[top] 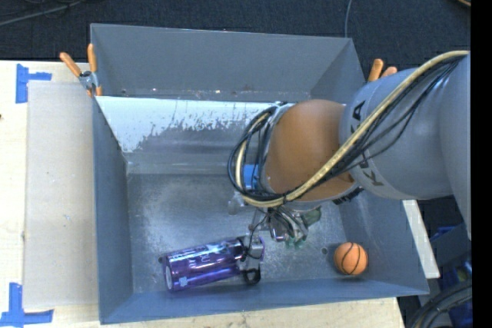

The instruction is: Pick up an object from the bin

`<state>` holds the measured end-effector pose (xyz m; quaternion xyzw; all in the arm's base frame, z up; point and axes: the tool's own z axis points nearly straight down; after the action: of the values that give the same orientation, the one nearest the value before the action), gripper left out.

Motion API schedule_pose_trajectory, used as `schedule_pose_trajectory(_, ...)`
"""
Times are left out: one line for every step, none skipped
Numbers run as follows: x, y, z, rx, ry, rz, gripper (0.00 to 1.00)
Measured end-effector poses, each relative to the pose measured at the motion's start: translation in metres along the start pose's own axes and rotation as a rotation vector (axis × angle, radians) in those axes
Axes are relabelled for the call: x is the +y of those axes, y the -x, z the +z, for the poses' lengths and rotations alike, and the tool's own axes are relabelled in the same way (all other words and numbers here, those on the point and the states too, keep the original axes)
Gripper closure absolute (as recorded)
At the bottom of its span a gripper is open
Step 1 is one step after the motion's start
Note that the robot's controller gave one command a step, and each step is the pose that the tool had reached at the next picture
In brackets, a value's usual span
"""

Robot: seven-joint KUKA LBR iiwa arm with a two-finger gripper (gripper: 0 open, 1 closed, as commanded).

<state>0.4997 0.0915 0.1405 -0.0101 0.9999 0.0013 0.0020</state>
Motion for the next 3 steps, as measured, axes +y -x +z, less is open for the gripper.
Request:
schedule_pose_trajectory(-0.011,-0.018,0.055,0.009,-0.001,0.011,0.00)
schedule_pose_trajectory(0.005,-0.025,0.050,-0.012,0.002,0.017,1.00)
schedule_pose_trajectory(0.005,-0.026,0.050,-0.011,0.002,0.019,1.00)
